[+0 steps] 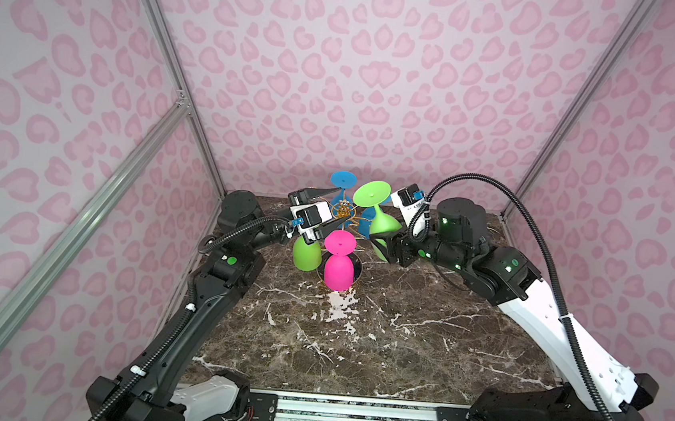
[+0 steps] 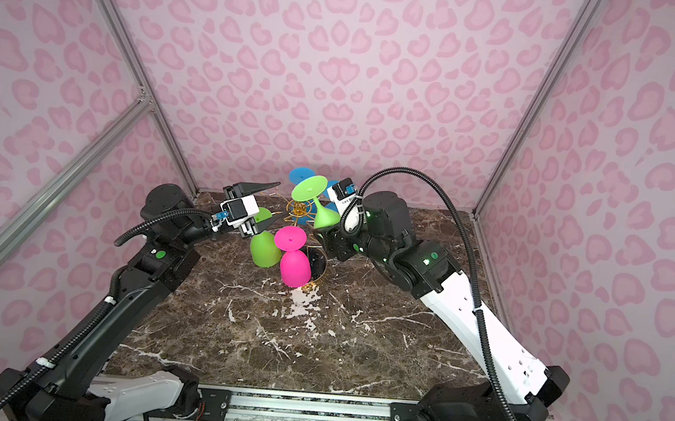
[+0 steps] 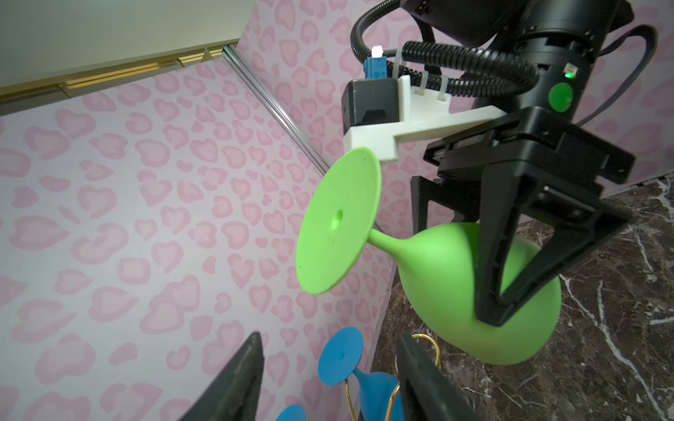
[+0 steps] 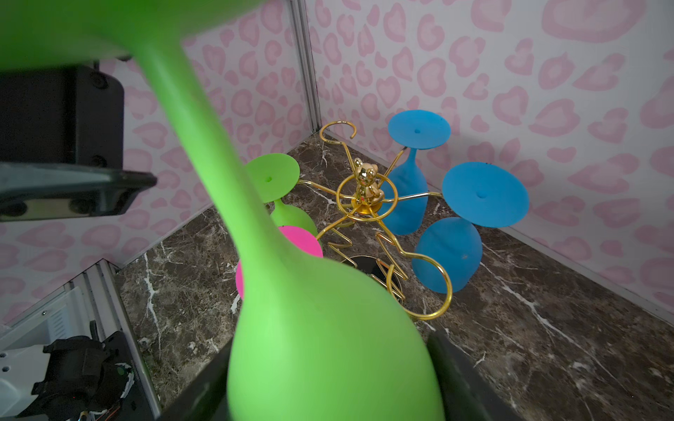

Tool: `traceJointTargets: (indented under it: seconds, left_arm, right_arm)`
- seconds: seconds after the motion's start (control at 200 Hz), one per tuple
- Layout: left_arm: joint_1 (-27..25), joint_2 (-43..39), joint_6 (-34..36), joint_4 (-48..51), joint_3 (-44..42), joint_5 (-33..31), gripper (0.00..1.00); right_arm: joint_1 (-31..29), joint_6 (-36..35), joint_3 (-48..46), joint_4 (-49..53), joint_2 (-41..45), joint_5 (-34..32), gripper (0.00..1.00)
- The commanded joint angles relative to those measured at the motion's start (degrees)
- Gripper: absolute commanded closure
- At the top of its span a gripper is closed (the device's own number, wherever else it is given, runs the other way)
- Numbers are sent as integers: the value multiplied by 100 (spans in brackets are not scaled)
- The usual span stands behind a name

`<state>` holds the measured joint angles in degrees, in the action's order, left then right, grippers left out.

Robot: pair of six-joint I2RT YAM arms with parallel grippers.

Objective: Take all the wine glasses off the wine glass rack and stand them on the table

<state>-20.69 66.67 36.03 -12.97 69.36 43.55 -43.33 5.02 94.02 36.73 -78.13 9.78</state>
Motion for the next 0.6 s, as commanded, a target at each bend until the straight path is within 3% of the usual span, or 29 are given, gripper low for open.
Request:
traceJointTargets:
  seconds: [0.0, 0.59]
  left_arm:
    - [-21, 21, 220, -179, 16, -59, 42]
    - [-84, 131, 370, -144, 165, 91, 56]
  right_arm:
    - [7, 107, 20, -74, -56, 244, 51]
    - [-58, 298, 2, -105, -250, 785, 55]
